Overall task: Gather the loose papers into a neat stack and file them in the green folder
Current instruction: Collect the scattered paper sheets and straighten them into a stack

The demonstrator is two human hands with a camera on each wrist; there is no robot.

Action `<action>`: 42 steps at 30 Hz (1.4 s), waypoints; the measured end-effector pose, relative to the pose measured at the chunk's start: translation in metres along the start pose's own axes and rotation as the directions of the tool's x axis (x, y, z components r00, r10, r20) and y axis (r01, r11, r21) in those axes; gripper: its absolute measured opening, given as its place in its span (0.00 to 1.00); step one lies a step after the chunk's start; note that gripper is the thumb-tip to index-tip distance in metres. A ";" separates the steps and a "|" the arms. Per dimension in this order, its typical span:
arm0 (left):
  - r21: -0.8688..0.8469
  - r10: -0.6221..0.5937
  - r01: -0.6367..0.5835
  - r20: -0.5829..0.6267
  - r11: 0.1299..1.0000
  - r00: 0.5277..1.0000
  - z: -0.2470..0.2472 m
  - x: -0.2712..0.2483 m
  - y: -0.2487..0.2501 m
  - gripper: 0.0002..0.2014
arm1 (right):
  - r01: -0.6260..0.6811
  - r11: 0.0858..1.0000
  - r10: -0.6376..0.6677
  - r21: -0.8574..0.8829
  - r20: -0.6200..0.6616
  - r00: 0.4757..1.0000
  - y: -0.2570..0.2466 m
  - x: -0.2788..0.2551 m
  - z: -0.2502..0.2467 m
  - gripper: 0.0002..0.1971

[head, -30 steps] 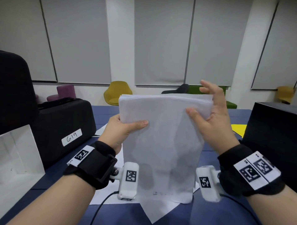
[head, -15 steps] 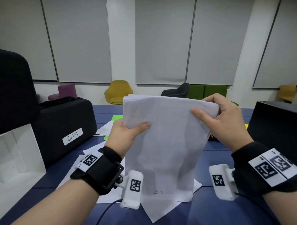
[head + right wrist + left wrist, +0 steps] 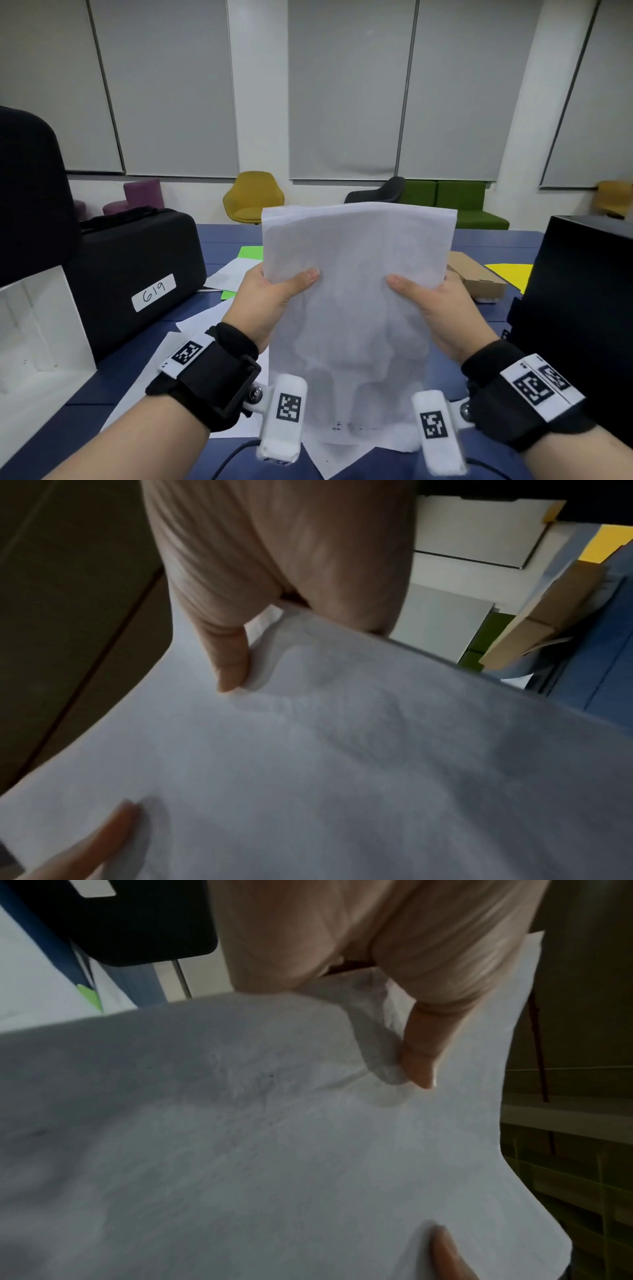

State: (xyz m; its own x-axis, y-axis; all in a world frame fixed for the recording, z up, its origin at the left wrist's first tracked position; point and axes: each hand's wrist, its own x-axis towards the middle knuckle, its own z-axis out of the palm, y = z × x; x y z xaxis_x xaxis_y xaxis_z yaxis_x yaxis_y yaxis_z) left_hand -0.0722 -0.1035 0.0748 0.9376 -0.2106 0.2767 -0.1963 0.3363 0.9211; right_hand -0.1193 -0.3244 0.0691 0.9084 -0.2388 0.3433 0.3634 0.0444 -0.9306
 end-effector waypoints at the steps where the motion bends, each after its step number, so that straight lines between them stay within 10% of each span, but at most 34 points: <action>1: 0.000 0.009 -0.009 -0.009 1.000 1.000 0.000 0.000 0.001 0.11 | 0.004 1.000 -0.005 -0.009 -0.015 1.000 0.000 0.000 0.003 0.12; 42: 0.001 -0.167 0.167 -0.001 0.986 0.986 -0.029 -0.011 -0.053 0.15 | -0.176 0.983 0.177 -0.060 0.016 0.984 0.060 -0.024 0.008 0.11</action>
State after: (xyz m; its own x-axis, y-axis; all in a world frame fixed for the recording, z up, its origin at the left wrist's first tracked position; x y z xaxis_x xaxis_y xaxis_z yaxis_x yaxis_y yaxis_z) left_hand -0.0638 -0.0922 0.0150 0.9574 -0.2631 0.1193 -0.0378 0.2954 0.9546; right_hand -0.1179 -0.3081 0.0056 0.9615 -0.2115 0.1753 0.1851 0.0272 -0.9823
